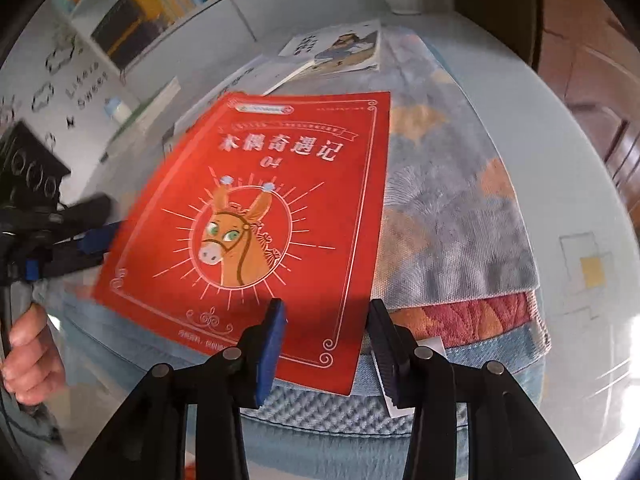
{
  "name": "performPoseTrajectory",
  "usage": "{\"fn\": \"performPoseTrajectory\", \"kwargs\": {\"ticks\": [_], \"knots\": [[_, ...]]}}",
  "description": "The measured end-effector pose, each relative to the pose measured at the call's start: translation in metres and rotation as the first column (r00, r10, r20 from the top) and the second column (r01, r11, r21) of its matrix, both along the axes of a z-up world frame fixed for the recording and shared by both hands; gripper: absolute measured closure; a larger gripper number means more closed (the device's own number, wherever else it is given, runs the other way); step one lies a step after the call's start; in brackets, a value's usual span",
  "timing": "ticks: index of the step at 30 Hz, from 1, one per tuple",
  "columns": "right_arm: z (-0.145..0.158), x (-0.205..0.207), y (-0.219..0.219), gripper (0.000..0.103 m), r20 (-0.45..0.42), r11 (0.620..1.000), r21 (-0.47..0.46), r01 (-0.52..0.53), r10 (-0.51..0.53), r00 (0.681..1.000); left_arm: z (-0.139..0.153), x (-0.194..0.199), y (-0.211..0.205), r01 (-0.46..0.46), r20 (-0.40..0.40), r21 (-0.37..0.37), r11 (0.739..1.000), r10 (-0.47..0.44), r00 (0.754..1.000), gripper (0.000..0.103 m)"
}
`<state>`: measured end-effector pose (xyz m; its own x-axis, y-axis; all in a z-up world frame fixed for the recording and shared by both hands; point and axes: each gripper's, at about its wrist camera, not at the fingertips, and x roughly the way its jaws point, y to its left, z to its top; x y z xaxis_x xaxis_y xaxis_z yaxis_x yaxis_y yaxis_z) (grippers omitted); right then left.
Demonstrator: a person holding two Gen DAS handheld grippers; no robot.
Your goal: Organize books
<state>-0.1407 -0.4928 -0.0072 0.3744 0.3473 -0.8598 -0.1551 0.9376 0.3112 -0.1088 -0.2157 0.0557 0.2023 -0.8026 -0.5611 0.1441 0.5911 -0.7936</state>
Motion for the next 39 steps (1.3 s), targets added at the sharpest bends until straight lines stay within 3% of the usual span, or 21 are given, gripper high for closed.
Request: {"fn": "performPoseTrajectory", "kwargs": {"ticks": [1,3,6,10,14,16,19,23,28,30,31,34,37,39], "knots": [[-0.001,0.000,-0.002,0.061,-0.004,1.000,0.013,0.010,-0.010,1.000,-0.003,0.001,-0.005,0.005,0.010,0.061,0.998,-0.006,1.000,0.067],[-0.001,0.000,-0.001,0.061,-0.001,1.000,0.013,0.016,-0.016,1.000,-0.019,0.002,-0.012,0.011,-0.026,0.104,0.995,-0.008,1.000,0.068],[0.000,-0.003,0.005,0.059,0.011,1.000,-0.015,0.002,-0.002,1.000,-0.040,0.002,-0.023,0.016,-0.072,0.130,0.991,-0.007,0.997,0.083],[0.001,0.000,0.003,0.058,-0.008,1.000,0.000,-0.002,0.002,1.000,-0.044,0.004,-0.033,0.000,-0.081,0.087,0.996,0.007,0.997,0.088],[0.002,0.012,-0.018,0.056,-0.119,0.994,0.104,0.040,-0.027,0.993,-0.035,0.012,-0.030,-0.035,-0.121,-0.061,0.998,0.027,0.992,0.088],[0.005,0.014,-0.035,0.052,-0.159,0.977,0.198,0.084,-0.053,0.986,-0.030,0.019,-0.028,-0.049,-0.137,-0.129,0.990,0.031,0.990,0.088],[0.002,0.015,-0.057,0.051,-0.223,0.908,0.388,0.158,-0.074,0.972,-0.026,0.027,-0.031,-0.067,-0.156,-0.200,0.978,0.035,0.987,0.088],[-0.010,0.020,-0.065,0.051,-0.274,0.801,0.558,0.219,-0.071,0.959,-0.025,0.029,-0.030,-0.078,-0.178,-0.234,0.969,0.037,0.983,0.088],[-0.027,0.035,-0.058,0.052,-0.306,0.701,0.655,0.282,-0.096,0.947,-0.034,0.028,-0.032,-0.070,-0.217,-0.242,0.968,0.016,0.976,0.088],[-0.030,0.037,-0.054,0.064,-0.316,0.674,0.677,0.296,-0.097,0.944,-0.035,0.028,-0.034,-0.046,-0.213,-0.200,0.979,0.003,0.977,0.088],[-0.029,0.037,-0.053,0.066,-0.312,0.674,0.678,0.294,-0.098,0.945,-0.035,0.027,-0.035,-0.030,-0.203,-0.171,0.985,-0.006,0.979,0.088],[-0.010,0.034,-0.045,0.073,-0.226,0.777,0.589,0.221,-0.105,0.968,-0.031,0.027,-0.043,0.036,-0.158,-0.049,0.998,-0.043,0.987,0.088],[0.016,0.033,-0.024,0.075,-0.092,0.908,0.408,0.093,-0.061,0.994,-0.025,0.027,-0.052,0.095,-0.113,0.047,0.994,-0.089,0.990,0.087],[0.028,0.031,-0.007,0.075,-0.012,0.963,0.270,0.007,-0.004,1.000,-0.022,0.028,-0.058,0.130,-0.097,0.102,0.986,-0.121,0.988,0.082]]}}
